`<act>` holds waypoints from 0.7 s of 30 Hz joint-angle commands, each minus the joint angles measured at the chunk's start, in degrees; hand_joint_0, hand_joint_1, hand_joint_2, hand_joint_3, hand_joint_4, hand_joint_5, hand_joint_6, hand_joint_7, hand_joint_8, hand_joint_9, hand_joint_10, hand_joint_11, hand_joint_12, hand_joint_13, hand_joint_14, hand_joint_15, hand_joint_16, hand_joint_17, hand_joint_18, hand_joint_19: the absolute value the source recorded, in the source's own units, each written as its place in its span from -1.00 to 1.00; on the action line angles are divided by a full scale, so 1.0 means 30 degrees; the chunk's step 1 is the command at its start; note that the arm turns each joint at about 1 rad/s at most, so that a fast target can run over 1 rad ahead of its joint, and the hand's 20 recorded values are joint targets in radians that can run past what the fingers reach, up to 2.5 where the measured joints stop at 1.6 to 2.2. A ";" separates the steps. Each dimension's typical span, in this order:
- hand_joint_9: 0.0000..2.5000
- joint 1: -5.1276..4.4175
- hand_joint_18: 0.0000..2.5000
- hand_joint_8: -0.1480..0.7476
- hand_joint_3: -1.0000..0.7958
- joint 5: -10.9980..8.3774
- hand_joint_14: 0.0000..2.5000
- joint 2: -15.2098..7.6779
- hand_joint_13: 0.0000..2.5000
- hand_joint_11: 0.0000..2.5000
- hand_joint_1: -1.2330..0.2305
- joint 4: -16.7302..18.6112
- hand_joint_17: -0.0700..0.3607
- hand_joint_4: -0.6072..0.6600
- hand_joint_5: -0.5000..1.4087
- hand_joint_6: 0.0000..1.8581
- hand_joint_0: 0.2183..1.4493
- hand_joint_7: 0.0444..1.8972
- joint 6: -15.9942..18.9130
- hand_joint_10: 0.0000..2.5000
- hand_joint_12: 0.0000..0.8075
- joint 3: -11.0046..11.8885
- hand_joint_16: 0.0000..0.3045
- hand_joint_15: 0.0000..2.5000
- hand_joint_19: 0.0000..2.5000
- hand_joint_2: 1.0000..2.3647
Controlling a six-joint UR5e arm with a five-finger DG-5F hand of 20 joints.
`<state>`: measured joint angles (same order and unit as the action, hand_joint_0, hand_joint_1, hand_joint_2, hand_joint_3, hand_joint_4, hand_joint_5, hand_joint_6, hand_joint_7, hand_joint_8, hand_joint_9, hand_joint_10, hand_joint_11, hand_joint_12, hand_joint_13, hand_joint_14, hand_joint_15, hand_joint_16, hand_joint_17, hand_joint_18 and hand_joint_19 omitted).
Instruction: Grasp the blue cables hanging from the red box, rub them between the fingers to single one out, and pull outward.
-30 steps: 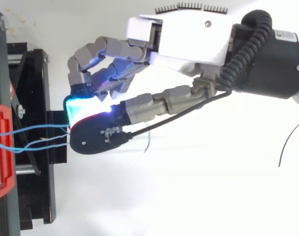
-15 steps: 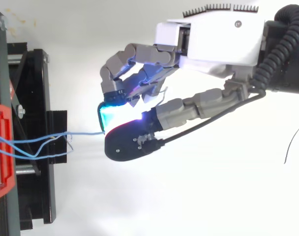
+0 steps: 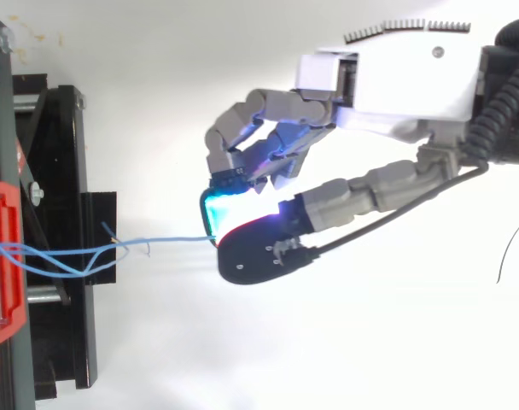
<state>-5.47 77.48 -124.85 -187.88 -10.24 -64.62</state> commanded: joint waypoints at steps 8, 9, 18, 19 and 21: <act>-0.37 -0.0373 -0.52 -0.02 0.16 -0.1128 -0.99 0.1304 -0.45 -0.55 -0.29 0.7637 -0.24 0.34 -0.66 -0.11 -0.38 0.10 0.1040 -0.99 -0.17 -0.5617 -0.72 -0.67 -0.45 -0.97; -0.37 -0.0402 -0.51 -0.01 0.16 -0.1128 -0.99 0.1304 -0.45 -0.55 -0.29 0.7901 -0.23 0.34 -0.66 -0.11 -0.38 0.09 0.1128 -0.99 -0.15 -0.5763 -0.72 -0.68 -0.45 -0.97; -0.36 -0.0461 -0.50 0.01 0.17 -0.1333 -0.99 0.1275 -0.45 -0.55 -0.29 0.8897 -0.20 0.35 -0.66 -0.10 -0.38 0.08 0.1216 -0.99 -0.13 -0.5822 -0.70 -0.68 -0.46 -0.97; -0.36 -0.0461 -0.50 0.01 0.17 -0.1362 -0.99 0.1275 -0.45 -0.55 -0.29 0.8926 -0.20 0.36 -0.66 -0.10 -0.38 0.08 0.1216 -0.99 -0.13 -0.5822 -0.70 -0.68 -0.46 -0.97; -0.36 -0.0490 -0.50 0.00 0.17 -0.1392 -0.99 0.1304 -0.45 -0.55 -0.29 0.9072 -0.20 0.35 -0.66 -0.10 -0.37 0.07 0.1128 -0.99 -0.13 -0.5822 -0.70 -0.68 -0.46 -0.97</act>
<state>-6.85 73.44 -121.01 -161.48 -6.65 -82.06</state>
